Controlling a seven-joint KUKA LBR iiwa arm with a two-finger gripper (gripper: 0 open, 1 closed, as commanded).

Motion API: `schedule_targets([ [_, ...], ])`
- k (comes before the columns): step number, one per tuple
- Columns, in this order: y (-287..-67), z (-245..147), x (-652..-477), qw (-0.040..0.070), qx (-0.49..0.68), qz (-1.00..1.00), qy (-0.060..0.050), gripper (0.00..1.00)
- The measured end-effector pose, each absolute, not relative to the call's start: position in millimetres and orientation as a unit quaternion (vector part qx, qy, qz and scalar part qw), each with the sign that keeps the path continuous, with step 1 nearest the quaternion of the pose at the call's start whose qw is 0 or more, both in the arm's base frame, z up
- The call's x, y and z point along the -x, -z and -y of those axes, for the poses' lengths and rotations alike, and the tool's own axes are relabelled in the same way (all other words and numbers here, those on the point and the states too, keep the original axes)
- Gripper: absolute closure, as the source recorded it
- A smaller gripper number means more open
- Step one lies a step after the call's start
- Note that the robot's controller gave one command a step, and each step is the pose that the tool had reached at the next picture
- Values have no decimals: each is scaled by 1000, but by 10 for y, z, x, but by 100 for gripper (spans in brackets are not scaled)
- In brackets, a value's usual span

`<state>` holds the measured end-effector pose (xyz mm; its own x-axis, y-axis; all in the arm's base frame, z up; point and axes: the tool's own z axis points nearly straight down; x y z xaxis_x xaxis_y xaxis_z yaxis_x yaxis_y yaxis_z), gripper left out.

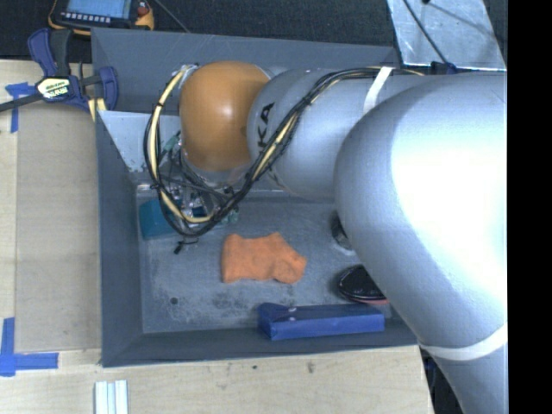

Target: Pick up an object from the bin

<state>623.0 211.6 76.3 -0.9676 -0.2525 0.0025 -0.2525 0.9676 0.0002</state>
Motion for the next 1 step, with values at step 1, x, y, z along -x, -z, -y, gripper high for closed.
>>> schedule_targets([
  [1, -767, -2128, -6253, -6, -126, 992, 2, 0],
])
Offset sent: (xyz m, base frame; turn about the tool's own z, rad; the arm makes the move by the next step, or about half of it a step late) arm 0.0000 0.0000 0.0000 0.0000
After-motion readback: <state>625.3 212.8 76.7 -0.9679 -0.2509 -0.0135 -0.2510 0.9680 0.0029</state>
